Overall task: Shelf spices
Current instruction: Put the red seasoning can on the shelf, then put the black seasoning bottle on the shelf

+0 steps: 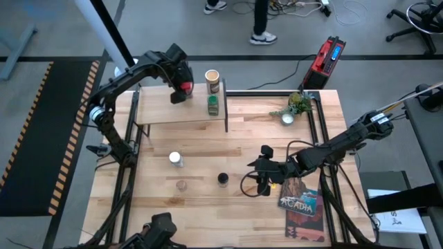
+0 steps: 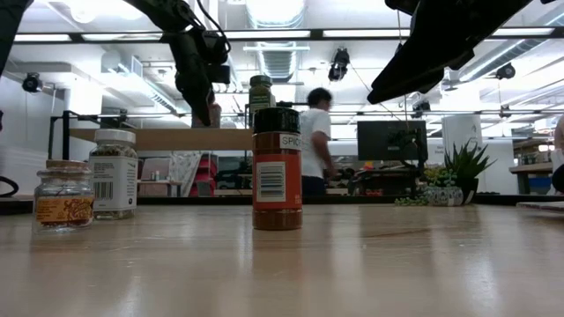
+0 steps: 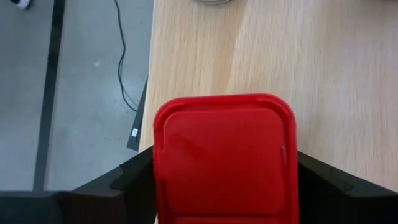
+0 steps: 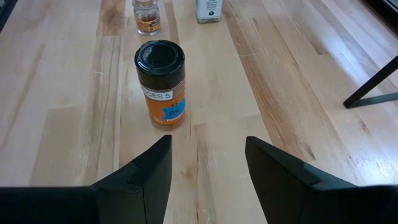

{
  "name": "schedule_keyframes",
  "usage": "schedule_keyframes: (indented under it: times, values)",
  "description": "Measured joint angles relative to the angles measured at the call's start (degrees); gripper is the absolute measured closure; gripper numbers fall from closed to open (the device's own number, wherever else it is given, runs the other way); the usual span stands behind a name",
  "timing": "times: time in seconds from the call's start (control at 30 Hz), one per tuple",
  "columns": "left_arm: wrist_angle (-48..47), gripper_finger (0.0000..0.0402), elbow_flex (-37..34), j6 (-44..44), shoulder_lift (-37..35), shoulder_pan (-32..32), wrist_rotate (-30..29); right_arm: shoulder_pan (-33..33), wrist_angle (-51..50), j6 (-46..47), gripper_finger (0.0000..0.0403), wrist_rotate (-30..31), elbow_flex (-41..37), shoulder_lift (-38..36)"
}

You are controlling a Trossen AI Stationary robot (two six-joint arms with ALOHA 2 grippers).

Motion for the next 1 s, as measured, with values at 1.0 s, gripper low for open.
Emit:
schedule_keyframes:
  times: [1.0]
  values:
    - [1.16,0.0141,0.00,1.62,-10.49,-1.90,-1.30,-0.02,0.02,-0.19,0.0222,0.94,0.00,0.01]
